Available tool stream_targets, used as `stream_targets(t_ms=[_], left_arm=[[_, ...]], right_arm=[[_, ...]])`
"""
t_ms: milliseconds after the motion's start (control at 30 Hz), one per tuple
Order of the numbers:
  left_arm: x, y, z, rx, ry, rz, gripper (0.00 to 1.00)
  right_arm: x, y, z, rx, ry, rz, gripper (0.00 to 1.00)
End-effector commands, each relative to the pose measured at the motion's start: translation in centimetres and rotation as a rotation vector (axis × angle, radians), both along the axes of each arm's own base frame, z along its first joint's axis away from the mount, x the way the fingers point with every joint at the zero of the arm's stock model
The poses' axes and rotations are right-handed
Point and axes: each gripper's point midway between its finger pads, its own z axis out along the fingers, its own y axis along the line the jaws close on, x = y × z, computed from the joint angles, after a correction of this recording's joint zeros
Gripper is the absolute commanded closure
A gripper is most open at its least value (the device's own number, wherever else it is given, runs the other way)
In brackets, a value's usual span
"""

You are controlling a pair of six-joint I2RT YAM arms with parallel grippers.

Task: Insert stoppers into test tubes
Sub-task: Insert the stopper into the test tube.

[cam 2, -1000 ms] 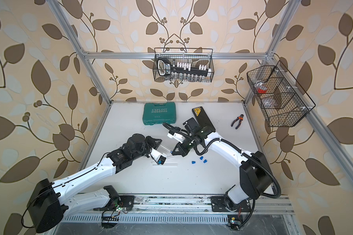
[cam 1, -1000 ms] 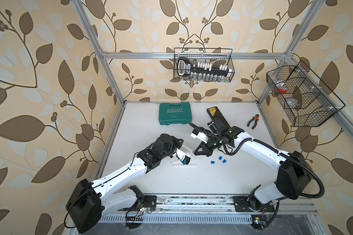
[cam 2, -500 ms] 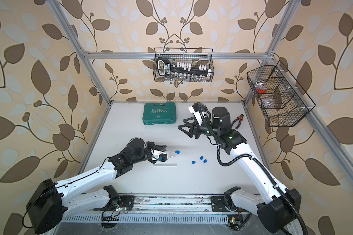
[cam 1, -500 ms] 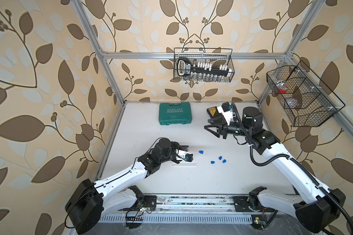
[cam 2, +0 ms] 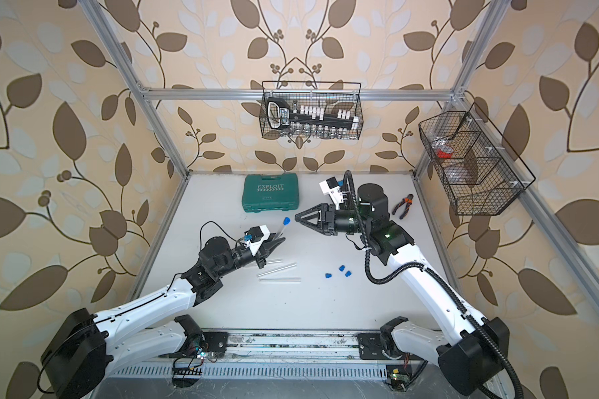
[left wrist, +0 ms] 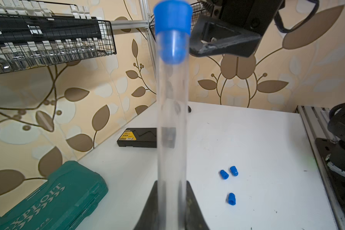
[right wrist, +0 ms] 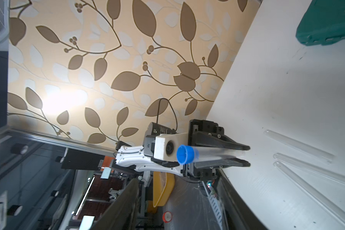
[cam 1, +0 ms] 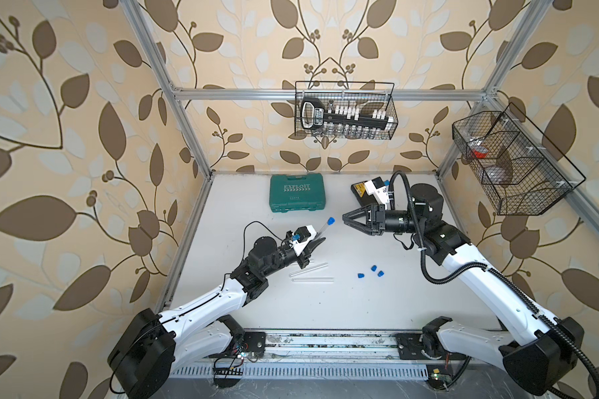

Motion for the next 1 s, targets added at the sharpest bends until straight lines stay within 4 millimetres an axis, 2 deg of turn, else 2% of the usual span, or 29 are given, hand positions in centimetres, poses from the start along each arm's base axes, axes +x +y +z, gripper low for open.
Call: stream_targets(t_ms=[0,233,533,767,967], left_arm=[[-0.6,-0.3,2.6,-0.106,-0.030,-0.048,1.00],[-1.0,-0.5,2.7,-0.109,-0.047,-0.069,1.00],[-1.4,-0.5,2.6,-0.099,-0.061,-0.087,1.00],[-1.8,-0.4,3.4,-0.123,-0.089,-0.101,1.00],[-2.0,-0.5,4.4,-0.135,-0.104,-0.110,1.00]], right_arm=[[-0.7,1.2,1.1,0.047,0.065,0.072,0.43],[-0.6,2.3,1.2,0.071,0.100,0.098,0.54],[-0.6,2.8,1.3,0.112,0.140,0.109,0.54],[-0.1,2.9,-0.3,0.091,0.185,0.088,0.62],[-0.1,3.1,-2.8,0.023,0.228,0.082,0.64]])
